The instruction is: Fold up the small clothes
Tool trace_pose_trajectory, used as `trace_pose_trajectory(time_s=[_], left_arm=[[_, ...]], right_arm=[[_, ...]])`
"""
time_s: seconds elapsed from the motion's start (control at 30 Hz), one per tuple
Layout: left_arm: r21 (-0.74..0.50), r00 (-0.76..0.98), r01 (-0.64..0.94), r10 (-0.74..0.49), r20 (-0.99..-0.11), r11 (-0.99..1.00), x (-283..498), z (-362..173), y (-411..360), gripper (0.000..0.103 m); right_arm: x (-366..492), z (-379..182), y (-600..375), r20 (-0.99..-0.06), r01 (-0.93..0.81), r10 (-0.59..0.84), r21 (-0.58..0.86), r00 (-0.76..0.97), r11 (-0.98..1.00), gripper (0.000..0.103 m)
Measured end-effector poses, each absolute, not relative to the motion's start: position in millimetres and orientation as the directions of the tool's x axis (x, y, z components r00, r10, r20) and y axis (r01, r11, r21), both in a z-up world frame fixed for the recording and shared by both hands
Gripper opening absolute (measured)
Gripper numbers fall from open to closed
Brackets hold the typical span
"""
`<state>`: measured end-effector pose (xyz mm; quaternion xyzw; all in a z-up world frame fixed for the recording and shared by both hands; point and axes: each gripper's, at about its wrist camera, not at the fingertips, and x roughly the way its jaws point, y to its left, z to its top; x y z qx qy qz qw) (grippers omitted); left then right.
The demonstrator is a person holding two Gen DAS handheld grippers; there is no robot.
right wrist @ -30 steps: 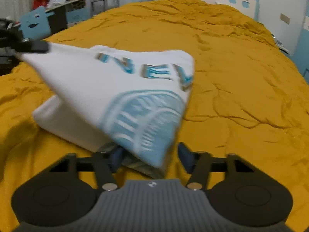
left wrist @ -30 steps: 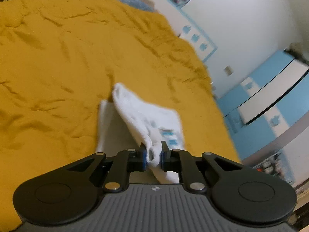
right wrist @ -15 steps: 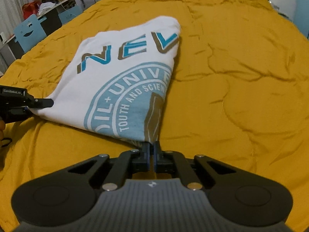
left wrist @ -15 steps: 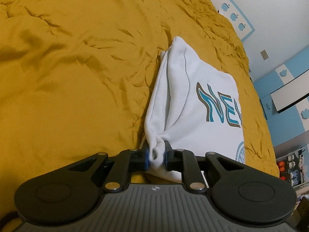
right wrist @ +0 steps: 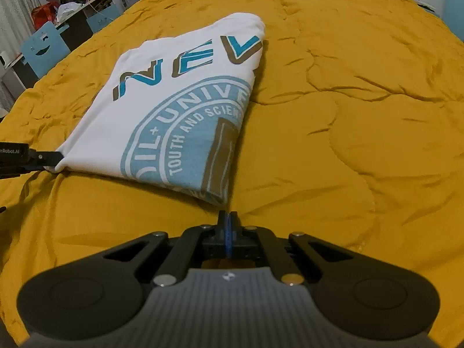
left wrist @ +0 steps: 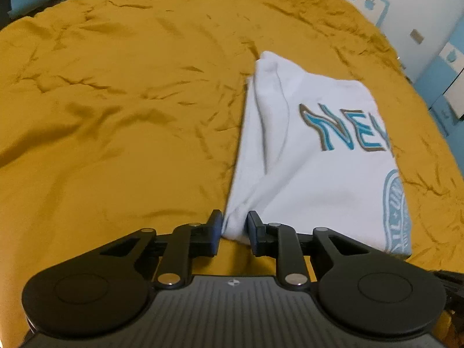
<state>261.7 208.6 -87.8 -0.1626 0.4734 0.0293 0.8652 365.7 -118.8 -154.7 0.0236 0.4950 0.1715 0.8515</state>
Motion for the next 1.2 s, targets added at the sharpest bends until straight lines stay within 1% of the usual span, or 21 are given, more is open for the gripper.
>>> trace_pose_trajectory(time_s=[0.17, 0.27, 0.33, 0.37, 0.4, 0.43, 0.5, 0.53, 0.6, 0.63, 0.7, 0.77, 0.8, 0.97, 1.03, 1.13, 1.2], left_arm=[[-0.16, 0.555, -0.166, -0.042, -0.831, 0.973, 256, -67, 206, 0.029], [-0.084, 0.571, -0.167, 0.026, -0.821, 0.982, 257, -54, 205, 0.029], [-0.043, 0.582, -0.164, 0.062, -0.811, 0.985, 260, -49, 206, 0.03], [-0.045, 0.587, -0.16, 0.058, -0.808, 0.986, 263, -47, 207, 0.031], [-0.057, 0.591, -0.155, 0.046, -0.805, 0.986, 266, -46, 209, 0.034], [-0.081, 0.599, -0.146, 0.023, -0.801, 0.986, 270, -45, 211, 0.037], [-0.103, 0.612, -0.139, 0.003, -0.791, 0.985, 277, -44, 213, 0.052], [-0.11, 0.621, -0.135, -0.002, -0.784, 0.985, 281, -44, 214, 0.056], [-0.131, 0.643, -0.123, -0.021, -0.766, 0.984, 291, -44, 216, 0.07], [-0.148, 0.654, -0.117, -0.036, -0.756, 0.982, 295, -44, 218, 0.072], [-0.208, 0.673, -0.101, -0.087, -0.735, 0.973, 306, -47, 223, 0.08], [-0.308, 0.678, -0.085, -0.171, -0.715, 0.948, 319, -53, 232, 0.085], [-0.35, 0.674, -0.083, -0.206, -0.71, 0.933, 326, -57, 236, 0.086], [-0.567, 0.632, -0.099, -0.388, -0.671, 0.818, 369, -91, 259, 0.086], [-0.636, 0.62, -0.125, -0.44, -0.649, 0.761, 384, -107, 266, 0.086], [-0.678, 0.59, -0.177, -0.475, -0.653, 0.713, 408, -133, 271, 0.086], [-0.71, 0.581, -0.189, -0.505, -0.638, 0.679, 421, -148, 274, 0.086]], right_arm=[[360, -139, -129, -0.819, -0.266, 0.331, 0.226, 0.469, 0.937, 0.0], [360, -126, -134, -0.807, -0.261, 0.322, 0.215, 0.495, 0.941, 0.006], [363, -118, -139, -0.795, -0.254, 0.318, 0.212, 0.517, 0.944, 0.013], [365, -115, -140, -0.789, -0.249, 0.315, 0.212, 0.527, 0.945, 0.019], [367, -113, -142, -0.784, -0.244, 0.315, 0.214, 0.534, 0.946, 0.024], [370, -111, -144, -0.78, -0.239, 0.317, 0.219, 0.54, 0.946, 0.025], [377, -109, -146, -0.771, -0.228, 0.329, 0.241, 0.545, 0.943, 0.031], [381, -109, -147, -0.766, -0.222, 0.336, 0.255, 0.548, 0.941, 0.032], [389, -109, -148, -0.757, -0.213, 0.347, 0.274, 0.553, 0.938, 0.038], [394, -109, -147, -0.755, -0.21, 0.348, 0.278, 0.555, 0.937, 0.04], [403, -111, -145, -0.751, -0.207, 0.358, 0.292, 0.555, 0.934, 0.05], [415, -114, -145, -0.741, -0.2, 0.387, 0.334, 0.548, 0.921, 0.055], [422, -116, -145, -0.738, -0.19, 0.401, 0.357, 0.543, 0.915, 0.059], [457, -126, -136, -0.729, -0.168, 0.442, 0.42, 0.523, 0.892, 0.062], [474, -132, -135, -0.718, -0.154, 0.473, 0.465, 0.511, 0.872, 0.064], [498, -141, -134, -0.729, -0.102, 0.465, 0.484, 0.502, 0.869, 0.064], [512, -148, -135, -0.72, -0.08, 0.485, 0.518, 0.496, 0.852, 0.064]])
